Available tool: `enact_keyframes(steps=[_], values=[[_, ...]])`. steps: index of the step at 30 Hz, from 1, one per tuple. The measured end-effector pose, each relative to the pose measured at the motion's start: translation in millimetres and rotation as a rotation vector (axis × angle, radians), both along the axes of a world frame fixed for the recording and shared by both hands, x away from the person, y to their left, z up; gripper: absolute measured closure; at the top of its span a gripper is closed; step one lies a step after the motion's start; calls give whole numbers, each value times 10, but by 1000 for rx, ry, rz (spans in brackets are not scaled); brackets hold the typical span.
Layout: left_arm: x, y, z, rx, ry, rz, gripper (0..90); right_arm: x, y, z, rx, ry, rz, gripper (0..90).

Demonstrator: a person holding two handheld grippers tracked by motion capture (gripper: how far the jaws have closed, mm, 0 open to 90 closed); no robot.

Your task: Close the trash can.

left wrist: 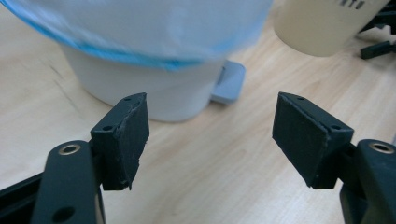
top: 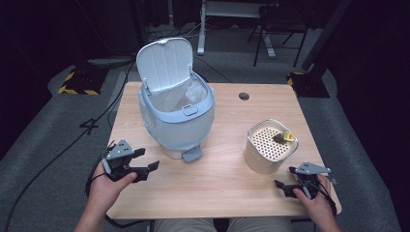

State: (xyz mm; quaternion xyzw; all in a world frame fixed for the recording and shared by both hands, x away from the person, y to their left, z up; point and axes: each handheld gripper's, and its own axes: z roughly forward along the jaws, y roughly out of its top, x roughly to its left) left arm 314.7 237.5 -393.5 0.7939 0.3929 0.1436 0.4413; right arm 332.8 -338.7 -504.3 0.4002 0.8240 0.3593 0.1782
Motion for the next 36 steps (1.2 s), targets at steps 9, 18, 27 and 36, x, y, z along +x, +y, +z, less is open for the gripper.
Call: enact_keyframes(steps=[9,18,27,36], values=[[104,87,526,-39,-127,27,241,1,0,-1,0,0,0,145],[265,109,878,-34,-164,27,247,0,0,0,1,1,-1,145],[444,127,1208,-74,-217,15,258,1,0,-1,2,0,-1,145],[669,159,1433,-97,-235,77,267,1,0,0,1,0,-1,145]])
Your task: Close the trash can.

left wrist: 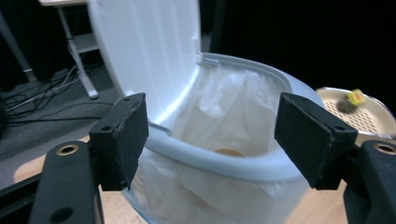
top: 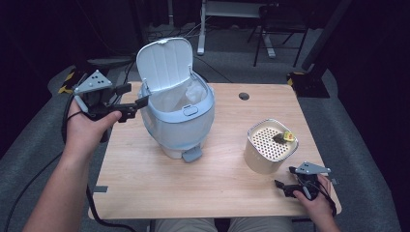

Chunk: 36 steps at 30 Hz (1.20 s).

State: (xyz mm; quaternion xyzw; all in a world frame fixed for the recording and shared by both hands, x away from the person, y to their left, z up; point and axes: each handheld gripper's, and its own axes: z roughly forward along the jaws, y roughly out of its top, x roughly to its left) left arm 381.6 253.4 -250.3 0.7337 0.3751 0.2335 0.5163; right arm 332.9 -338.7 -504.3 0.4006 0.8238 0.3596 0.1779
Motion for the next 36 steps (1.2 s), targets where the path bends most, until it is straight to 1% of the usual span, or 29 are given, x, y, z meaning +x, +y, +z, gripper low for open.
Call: enact_keyframes(steps=[3,4,5,7,8,9,10,11,12,14,16,18,20,22,25,26,27,28,29,30,31,32,33,34,35,36], values=[[91,0,56,-1,-3,16,270,1,0,-1,1,0,0,146],[146,-2,91,4,-5,20,271,1,-2,0,2,0,0,149],[146,-2,91,4,-5,20,271,1,-2,0,2,0,0,149],[202,-4,125,16,-6,31,271,2,-6,1,3,2,2,153],[256,-1,157,24,-6,42,271,3,-6,1,4,1,0,154],[256,-1,157,24,-6,42,271,3,-6,1,4,1,0,154],[310,1,184,27,-3,52,270,3,-6,0,4,1,0,154],[310,1,184,27,-3,52,271,3,-6,0,4,1,0,154],[360,3,207,30,0,66,270,3,-6,0,4,1,0,154],[381,5,216,27,4,72,270,3,-6,1,5,0,-1,157],[426,8,224,3,22,88,271,3,-7,1,5,0,-2,158],[495,-2,217,3,30,99,270,3,-8,1,4,-1,-2,162],[524,-8,210,1,36,101,271,3,-9,1,4,-1,-2,163],[609,-37,187,12,39,107,274,3,-9,1,5,-1,-4,165],[652,-60,186,15,40,109,280,3,-9,1,5,-1,-4,166],[695,-75,190,16,32,108,288,3,-9,1,5,-2,-5,167],[695,-75,190,16,32,108,300,3,-9,1,5,-2,-5,167],[739,-84,192,26,25,107,316,2,-9,2,5,-1,-5,168],[739,-84,192,26,25,107,331,2,-9,2,5,-1,-5,168],[784,-81,188,26,15,100,345,3,-10,2,5,-1,-5,168],[784,-81,188,26,15,100,368,3,-10,2,5,-1,-5,168],[813,-70,186,-3,14,74,390,2,-7,2,8,-1,-8,168],[813,-70,186,-3,14,74,402,2,-8,2,7,-1,-7,168],[816,-67,193,-38,7,51,415,2,-8,2,7,-1,-7,168],[816,-67,193,-38,7,51,428,2,-8,2,7,-1,-7,168],[794,-80,214,-59,11,31,406,2,-8,2,7,-1,-7,168]])
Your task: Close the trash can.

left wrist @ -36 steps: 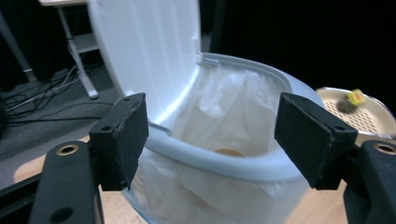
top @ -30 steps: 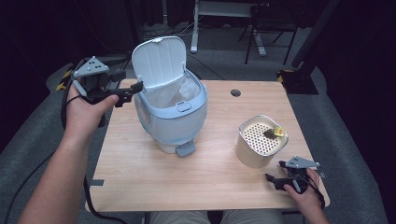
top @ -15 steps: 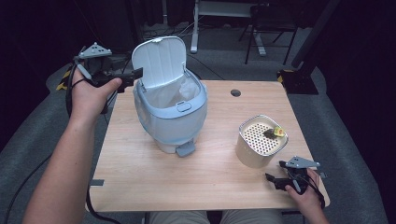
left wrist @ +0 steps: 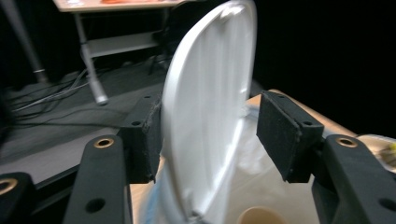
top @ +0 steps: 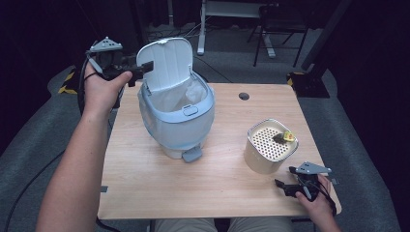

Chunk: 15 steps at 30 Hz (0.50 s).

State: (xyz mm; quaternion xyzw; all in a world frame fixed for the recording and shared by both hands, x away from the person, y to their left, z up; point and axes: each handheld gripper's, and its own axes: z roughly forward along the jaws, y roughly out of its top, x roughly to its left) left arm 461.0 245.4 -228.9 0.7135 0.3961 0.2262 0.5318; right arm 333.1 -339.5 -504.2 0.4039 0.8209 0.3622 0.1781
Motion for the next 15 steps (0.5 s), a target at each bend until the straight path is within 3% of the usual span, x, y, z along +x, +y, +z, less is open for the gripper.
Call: enact_keyframes(steps=[4,7,11,12,15], values=[[-50,-26,16,14,-4,-22,387,0,-2,0,-2,0,2,168],[-121,-42,29,1,4,-59,388,0,-2,0,-2,-1,2,168],[-243,-97,13,30,2,-170,319,0,-1,0,-2,-1,2,168],[-308,-126,9,54,6,-222,321,0,-1,0,-2,0,1,168],[-367,-167,6,70,6,-255,319,0,0,1,-4,-1,-1,169]])
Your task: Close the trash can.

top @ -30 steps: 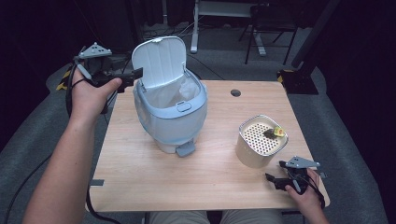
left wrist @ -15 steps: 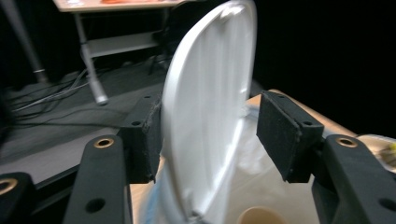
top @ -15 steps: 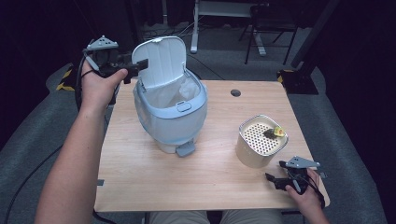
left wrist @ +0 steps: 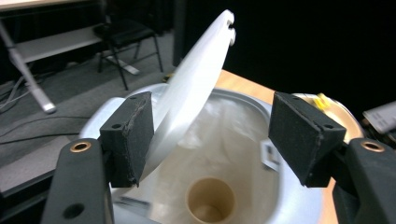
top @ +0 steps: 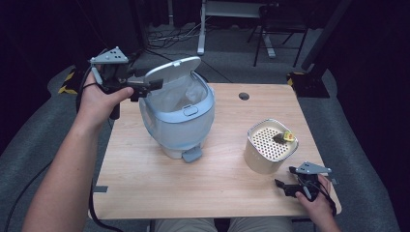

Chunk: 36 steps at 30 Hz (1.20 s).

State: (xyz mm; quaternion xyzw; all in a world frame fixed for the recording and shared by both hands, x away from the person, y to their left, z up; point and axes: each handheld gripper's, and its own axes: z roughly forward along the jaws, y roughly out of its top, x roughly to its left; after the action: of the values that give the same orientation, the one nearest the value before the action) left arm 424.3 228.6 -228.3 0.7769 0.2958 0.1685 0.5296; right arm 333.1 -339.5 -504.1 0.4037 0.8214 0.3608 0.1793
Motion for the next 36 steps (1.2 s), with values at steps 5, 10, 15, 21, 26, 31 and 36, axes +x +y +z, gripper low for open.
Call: enact_keyframes(steps=[5,10,15,21,26,31,36], values=[[-85,-140,-46,64,23,-52,317,6,1,0,1,0,2,169],[-79,-258,-150,82,51,-87,345,10,3,0,2,1,2,168],[-35,-368,-275,68,138,-167,395,10,3,0,2,1,1,169],[46,-452,-347,64,162,-166,449,10,3,0,2,1,2,169],[94,-514,-366,79,126,-108,405,10,3,0,2,1,1,169],[149,-589,-391,104,125,-74,413,9,4,0,1,0,1,169],[156,-593,-395,106,120,-70,435,10,4,0,1,0,2,169]])
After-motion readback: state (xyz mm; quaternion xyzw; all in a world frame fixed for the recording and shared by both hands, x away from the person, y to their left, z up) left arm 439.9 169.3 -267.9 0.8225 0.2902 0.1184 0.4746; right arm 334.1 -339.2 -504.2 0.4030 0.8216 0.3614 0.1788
